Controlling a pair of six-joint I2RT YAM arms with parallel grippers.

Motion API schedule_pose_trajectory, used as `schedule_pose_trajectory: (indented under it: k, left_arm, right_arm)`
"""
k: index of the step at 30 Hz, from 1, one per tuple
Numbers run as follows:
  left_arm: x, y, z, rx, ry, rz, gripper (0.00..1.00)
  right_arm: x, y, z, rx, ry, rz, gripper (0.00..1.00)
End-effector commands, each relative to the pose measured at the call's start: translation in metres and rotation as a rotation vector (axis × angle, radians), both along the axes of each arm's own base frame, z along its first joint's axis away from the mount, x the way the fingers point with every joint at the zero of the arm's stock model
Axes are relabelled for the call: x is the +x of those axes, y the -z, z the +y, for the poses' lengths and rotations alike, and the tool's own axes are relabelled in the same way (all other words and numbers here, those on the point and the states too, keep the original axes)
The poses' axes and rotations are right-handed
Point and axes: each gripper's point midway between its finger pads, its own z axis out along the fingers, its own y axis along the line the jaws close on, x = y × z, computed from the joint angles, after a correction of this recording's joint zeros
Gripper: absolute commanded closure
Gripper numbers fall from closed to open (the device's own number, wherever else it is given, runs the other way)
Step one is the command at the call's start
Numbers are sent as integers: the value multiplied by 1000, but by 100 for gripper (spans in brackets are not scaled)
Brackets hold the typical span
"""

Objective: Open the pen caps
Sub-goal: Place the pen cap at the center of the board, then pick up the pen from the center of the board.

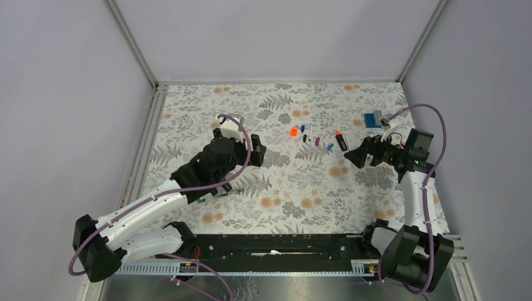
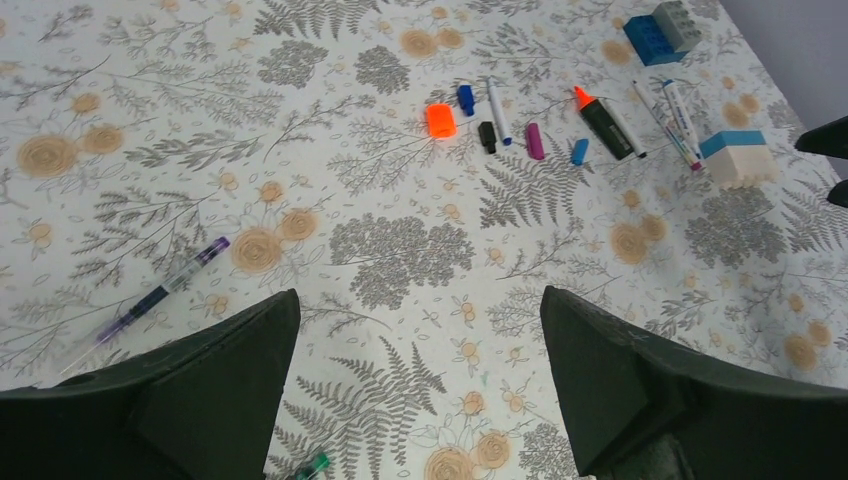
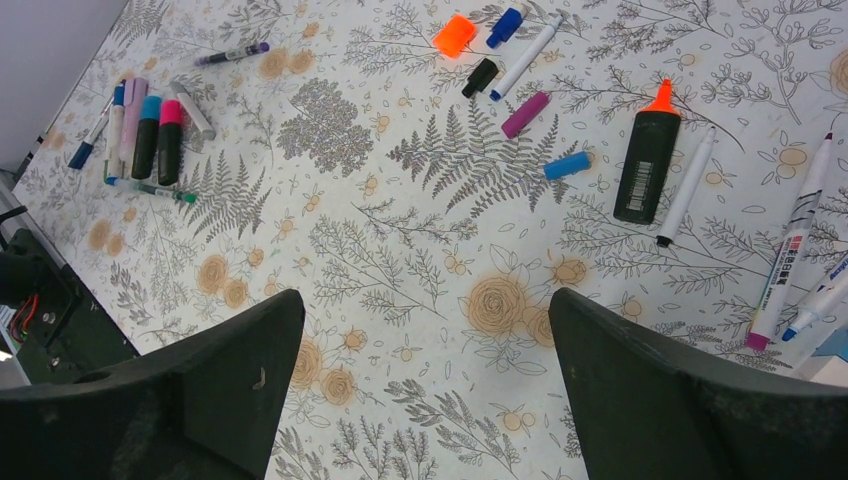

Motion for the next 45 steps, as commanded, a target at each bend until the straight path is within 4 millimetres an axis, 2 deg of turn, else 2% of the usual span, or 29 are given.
schedule_pose_trajectory:
  k: [1,10,17,25,38,45]
  left_arm:
    - [0,0,19,-2,-75,-4,1]
    - [-4,20,39,36,-156,49,1]
    - [-11,37,63,16,-267,99,1]
    - [-18,55,76,-38,-316,141,1]
    - [-12,80,97,-55,-397,222,1]
    - [-8,88,113,-107,-437,269,1]
  right_arm:
    - [4,-11,2,16,-12,-63,1]
    - [6,-7,1,22,3,-60,0]
    - [6,-4,1,27,3,-60,0]
    - [7,0,1,38,6,-54,0]
    - [8,9,1,47,14,-34,0]
    - [9,14,0,52,16,-22,0]
